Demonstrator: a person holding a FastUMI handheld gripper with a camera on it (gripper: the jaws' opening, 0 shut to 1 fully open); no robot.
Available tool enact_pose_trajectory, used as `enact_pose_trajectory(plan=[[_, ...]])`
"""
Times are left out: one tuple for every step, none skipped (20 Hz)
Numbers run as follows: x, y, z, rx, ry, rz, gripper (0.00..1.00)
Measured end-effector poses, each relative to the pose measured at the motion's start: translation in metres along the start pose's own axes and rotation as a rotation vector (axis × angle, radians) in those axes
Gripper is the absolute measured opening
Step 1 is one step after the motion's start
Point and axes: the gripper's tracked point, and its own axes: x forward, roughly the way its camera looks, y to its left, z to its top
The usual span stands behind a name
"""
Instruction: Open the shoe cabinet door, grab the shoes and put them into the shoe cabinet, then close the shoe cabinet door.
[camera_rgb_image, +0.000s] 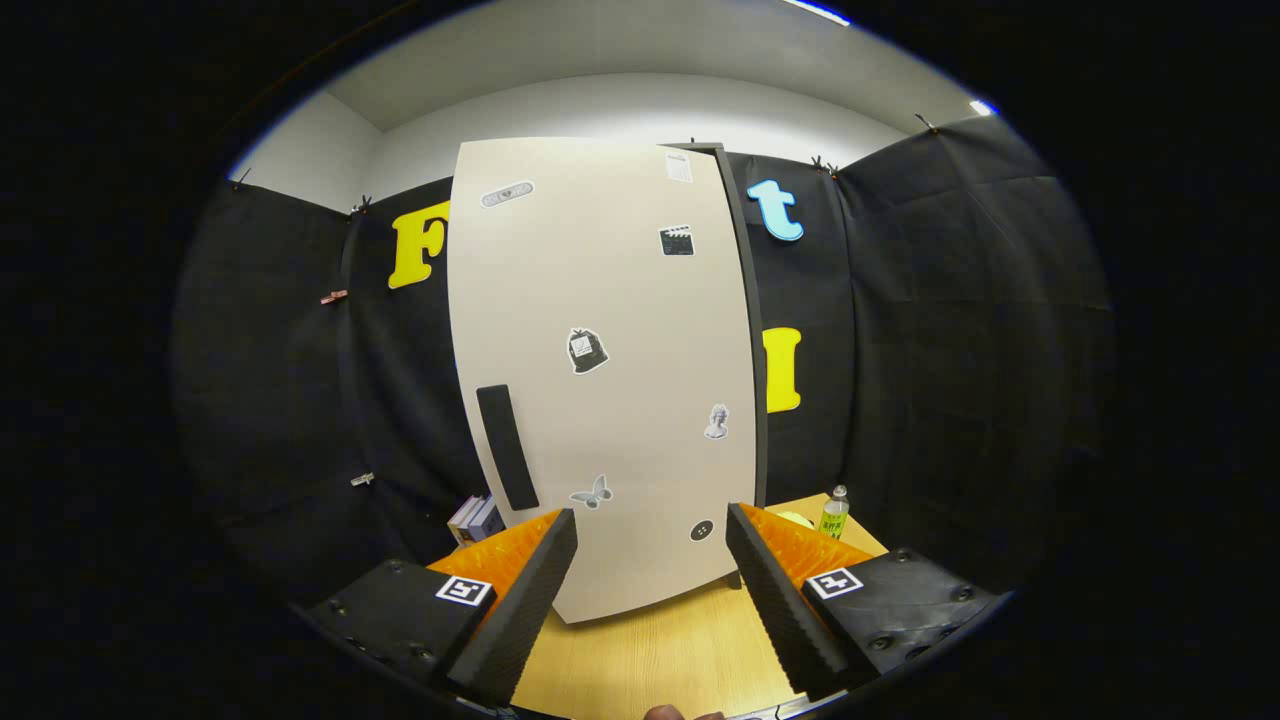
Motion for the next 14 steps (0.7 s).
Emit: enact_pose_trajectory(plan=[[-0.0014,-0.0008,0.0011,-0.004,-0.003,-0.003,0.98],[-0.0015,-0.0015,0.0014,-0.007,-0.007,-0.004,0.98],[-0.0016,-0.0022,0.0016,-0.010,-0.007,-0.006,0.98],[-0.0022,-0.0021,0.0010,-0.011,-0.006,-0.006,0.98],[-0.0019,-0.0032,0.0009,-0.012,-0.007,-0.007,0.98],[-0.0018,-0.0045,0.0007,-0.012,-0.008,-0.008,0.98],[-0.0020,-0.0044,0.0008,-0.012,-0.009,-0.010,0.98],[-0.0021,-0.0049,0.0012,-0.012,-0.010,-0.011,0.98],[-0.0025,-0.0051,0.0014,-0.014,-0.011,-0.011,0.98],[-0.0025,-0.0053,0.0015,-0.016,-0.011,-0.012,0.98],[-0.0023,-0.0048,0.0015,-0.017,-0.011,-0.010,0.98],[-0.0026,-0.0042,0.0017,-0.019,-0.012,-0.008,0.98],[-0.0026,-0.0032,0.0010,-0.020,-0.011,-0.005,0.98],[-0.0024,-0.0019,0.0006,-0.022,-0.009,-0.003,0.98]])
